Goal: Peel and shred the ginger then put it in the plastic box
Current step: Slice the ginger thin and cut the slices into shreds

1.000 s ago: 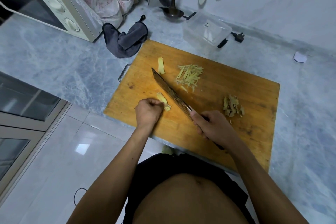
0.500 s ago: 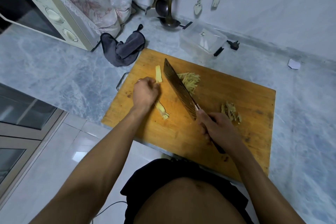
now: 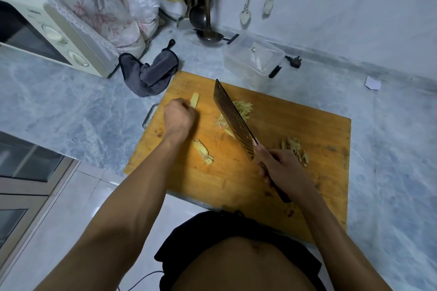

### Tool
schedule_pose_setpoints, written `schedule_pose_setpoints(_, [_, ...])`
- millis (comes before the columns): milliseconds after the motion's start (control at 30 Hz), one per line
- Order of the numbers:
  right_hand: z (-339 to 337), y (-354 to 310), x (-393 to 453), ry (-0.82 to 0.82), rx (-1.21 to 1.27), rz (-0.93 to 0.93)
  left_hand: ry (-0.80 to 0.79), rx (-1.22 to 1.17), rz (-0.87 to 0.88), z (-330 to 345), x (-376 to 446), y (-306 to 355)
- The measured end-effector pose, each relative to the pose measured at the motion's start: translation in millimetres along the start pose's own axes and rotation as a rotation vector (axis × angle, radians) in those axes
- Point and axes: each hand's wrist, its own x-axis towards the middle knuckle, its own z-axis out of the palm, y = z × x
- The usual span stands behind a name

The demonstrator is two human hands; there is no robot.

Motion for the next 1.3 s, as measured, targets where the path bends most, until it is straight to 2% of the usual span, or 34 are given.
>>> schedule_pose_setpoints(200, [3, 0, 5, -0.017, -0.052, -0.019, 0.027, -0.052, 0.020, -8, -10, -26])
schedule_pose_setpoints(334, [6, 0, 6, -0.068, -0.079, -0.039, -0.018, -0.126, 0.064, -15, -40, -41])
schedule_pose_setpoints(634, [9, 13, -2, -0.216, -0.245, -0.056, -0.183, 0.007, 0.458, -12, -115, -82])
schedule_pose_setpoints(767, [6, 15, 0, -0.275, -0.273, -0.057, -0.132, 0.043, 0.491, -1, -119, -82])
schedule_pose_setpoints(1067, [-23, 22, 0, -0.382, -0.326, -0.070, -0.002, 0.067, 0.354, 34, -163, -59])
schedule_pose_setpoints(1301, [-38, 21, 4, -0.459, -0.387, -0.035, 0.151, 0.156, 0.456, 47, -180, -56])
